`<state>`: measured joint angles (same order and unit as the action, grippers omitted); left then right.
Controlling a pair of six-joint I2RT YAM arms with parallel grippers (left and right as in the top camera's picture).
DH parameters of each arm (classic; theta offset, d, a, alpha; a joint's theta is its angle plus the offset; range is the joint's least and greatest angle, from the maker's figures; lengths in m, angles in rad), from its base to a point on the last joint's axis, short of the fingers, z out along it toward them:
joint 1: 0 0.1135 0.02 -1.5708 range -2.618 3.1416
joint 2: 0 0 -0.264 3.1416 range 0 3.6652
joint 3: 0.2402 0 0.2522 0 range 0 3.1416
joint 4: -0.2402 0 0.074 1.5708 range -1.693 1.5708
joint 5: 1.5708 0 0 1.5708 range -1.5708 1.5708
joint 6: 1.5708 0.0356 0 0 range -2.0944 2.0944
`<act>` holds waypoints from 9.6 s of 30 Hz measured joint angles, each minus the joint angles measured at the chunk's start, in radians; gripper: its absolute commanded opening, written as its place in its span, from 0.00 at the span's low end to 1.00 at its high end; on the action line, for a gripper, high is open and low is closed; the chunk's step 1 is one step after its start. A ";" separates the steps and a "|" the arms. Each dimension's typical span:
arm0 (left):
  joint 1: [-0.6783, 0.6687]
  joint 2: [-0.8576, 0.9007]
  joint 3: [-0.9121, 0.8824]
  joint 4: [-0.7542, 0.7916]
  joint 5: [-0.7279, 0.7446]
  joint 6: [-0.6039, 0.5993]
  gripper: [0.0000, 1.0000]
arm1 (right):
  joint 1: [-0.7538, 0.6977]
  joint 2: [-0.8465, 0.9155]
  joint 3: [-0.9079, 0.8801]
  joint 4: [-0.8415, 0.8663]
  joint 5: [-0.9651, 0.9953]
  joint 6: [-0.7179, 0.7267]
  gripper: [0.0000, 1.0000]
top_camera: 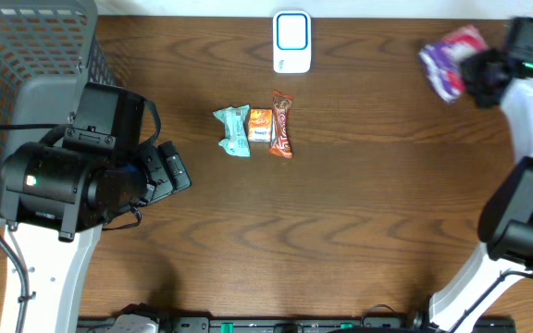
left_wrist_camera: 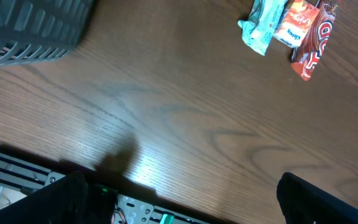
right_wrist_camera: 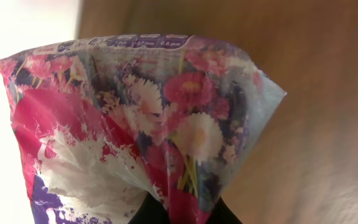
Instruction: Scan the item barcode
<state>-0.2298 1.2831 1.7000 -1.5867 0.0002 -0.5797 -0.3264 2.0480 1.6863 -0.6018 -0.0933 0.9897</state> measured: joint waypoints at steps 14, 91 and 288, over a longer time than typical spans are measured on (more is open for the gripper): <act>0.000 0.000 0.000 0.000 0.000 0.000 0.98 | -0.131 0.097 0.000 0.131 0.049 0.039 0.28; 0.000 0.000 0.000 0.000 0.000 0.000 0.98 | 0.809 0.203 -0.008 -0.041 0.056 -0.516 0.01; 0.000 0.000 0.000 0.000 0.000 0.000 0.98 | 0.534 0.281 0.169 -0.149 -0.616 -0.913 0.01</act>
<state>-0.2298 1.2831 1.7000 -1.5867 0.0002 -0.5797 0.2077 2.3291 1.8553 -0.7506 -0.7090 0.0765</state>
